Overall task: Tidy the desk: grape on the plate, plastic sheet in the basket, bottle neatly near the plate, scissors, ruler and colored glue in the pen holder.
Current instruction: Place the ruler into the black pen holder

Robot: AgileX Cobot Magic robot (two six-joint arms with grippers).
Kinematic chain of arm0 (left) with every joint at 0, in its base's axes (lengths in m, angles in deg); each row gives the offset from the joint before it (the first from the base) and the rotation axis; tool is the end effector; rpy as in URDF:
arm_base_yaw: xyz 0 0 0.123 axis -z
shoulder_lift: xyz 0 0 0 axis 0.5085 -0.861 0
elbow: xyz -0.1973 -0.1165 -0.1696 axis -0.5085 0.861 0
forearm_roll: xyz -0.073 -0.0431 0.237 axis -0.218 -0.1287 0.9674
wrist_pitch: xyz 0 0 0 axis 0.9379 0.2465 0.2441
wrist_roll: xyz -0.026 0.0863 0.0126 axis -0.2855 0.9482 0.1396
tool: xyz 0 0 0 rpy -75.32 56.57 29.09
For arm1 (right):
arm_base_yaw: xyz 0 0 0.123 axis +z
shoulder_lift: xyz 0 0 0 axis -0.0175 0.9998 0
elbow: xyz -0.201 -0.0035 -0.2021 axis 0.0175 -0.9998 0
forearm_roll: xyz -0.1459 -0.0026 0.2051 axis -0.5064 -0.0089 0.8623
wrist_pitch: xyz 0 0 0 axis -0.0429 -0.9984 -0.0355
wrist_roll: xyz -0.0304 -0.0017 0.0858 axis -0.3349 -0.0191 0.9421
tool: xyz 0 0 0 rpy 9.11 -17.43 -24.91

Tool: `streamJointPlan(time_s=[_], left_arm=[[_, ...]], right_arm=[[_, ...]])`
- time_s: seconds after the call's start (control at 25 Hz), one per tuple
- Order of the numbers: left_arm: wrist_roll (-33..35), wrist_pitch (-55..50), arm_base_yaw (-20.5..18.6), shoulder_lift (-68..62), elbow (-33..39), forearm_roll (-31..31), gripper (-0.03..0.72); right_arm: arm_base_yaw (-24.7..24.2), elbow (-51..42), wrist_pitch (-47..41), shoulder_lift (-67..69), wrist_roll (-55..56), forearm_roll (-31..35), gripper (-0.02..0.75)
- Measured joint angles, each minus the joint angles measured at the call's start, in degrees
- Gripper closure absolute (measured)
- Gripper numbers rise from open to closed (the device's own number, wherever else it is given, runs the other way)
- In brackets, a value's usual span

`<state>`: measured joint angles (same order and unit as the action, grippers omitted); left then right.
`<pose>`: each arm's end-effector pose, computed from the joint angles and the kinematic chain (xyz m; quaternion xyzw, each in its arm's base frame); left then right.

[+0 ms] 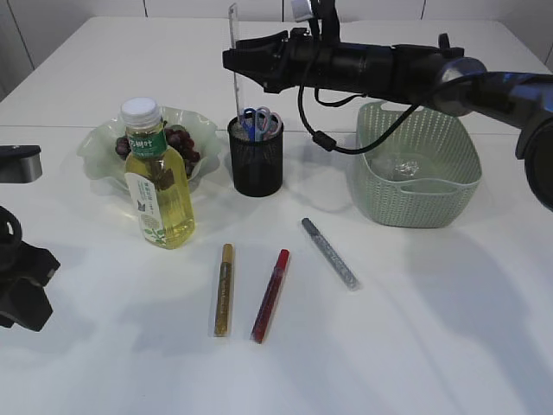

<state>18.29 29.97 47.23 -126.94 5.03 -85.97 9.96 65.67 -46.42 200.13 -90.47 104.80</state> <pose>0.2321 -0.0848 0.2235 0.0940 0.9901 -0.0926 0.0477 0.5335 0.1800 0.2061 -0.4027 0.5718 0.3742 0.6090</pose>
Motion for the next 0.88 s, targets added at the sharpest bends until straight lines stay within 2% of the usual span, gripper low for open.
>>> streamJointPlan(time_s=[0.4,0.68,0.88], left_arm=[[0.0,-0.1,0.0,0.0,0.0,0.0,0.448],[0.0,-0.1,0.0,0.0,0.0,0.0,0.448],[0.0,-0.1,0.0,0.0,0.0,0.0,0.448]], right_arm=[[0.0,0.0,-0.4,0.6,2.1,0.1,0.444],[0.0,0.0,-0.5,1.4,2.8,0.1,0.346],[0.0,0.0,-0.5,1.5,2.9,0.1,0.328]])
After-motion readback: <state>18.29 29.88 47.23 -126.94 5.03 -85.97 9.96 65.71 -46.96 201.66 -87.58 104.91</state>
